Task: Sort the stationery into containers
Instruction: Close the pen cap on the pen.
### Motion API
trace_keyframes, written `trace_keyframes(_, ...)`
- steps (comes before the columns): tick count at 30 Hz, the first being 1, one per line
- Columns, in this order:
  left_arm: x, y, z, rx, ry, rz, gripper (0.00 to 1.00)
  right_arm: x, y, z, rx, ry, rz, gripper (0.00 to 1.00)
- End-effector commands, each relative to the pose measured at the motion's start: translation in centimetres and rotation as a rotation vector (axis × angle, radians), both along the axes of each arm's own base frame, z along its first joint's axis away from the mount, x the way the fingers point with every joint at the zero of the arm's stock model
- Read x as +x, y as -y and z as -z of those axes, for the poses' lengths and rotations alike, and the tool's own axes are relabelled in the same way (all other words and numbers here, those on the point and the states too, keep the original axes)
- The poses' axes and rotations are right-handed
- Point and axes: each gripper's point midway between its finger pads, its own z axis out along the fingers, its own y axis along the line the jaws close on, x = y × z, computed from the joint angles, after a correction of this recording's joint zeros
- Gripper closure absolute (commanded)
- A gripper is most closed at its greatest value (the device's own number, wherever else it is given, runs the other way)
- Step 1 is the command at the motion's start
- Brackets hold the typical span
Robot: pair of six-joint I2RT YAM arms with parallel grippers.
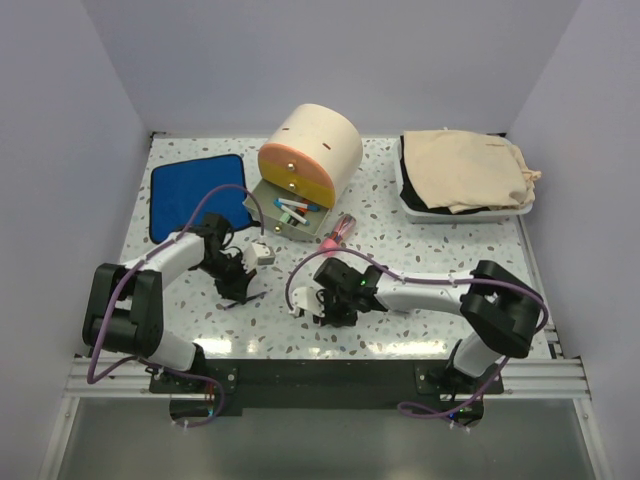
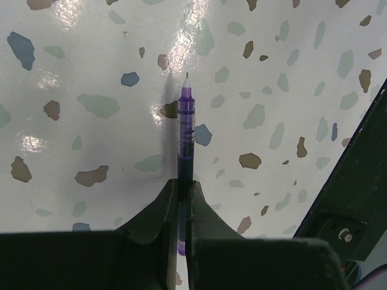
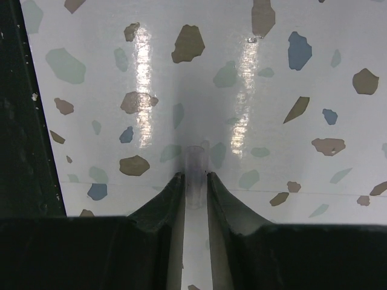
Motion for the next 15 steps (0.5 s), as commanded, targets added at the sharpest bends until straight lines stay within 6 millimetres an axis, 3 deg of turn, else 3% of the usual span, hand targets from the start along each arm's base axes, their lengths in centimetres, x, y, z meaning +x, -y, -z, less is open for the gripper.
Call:
trace_keyframes(1,0.9,0.7,-1.1,-0.051,0.025,0.019,1.0,-1.7,2.0,2.6,-0.138,-0.105,-0.016,0.94)
trace_keyframes(3,0.9,0.8,-1.5,-0.058,0.022,0.021,1.0,-1.8,1.6,2.0,-0.113,-0.106,-0.024,1.0)
trace_keyframes(9,1.3,1.5,-3.5,-0.098,0.012,0.033,1.0,-0.1,-0.5,-2.2,-0.004,-0.033,-0.03,1.0)
trace_keyframes(15,0.0,2.4,-5.6,-0.172,-0.035,0.073,1.0,1.4,-2.0,-9.8,0.166,0.089,-0.047,1.0)
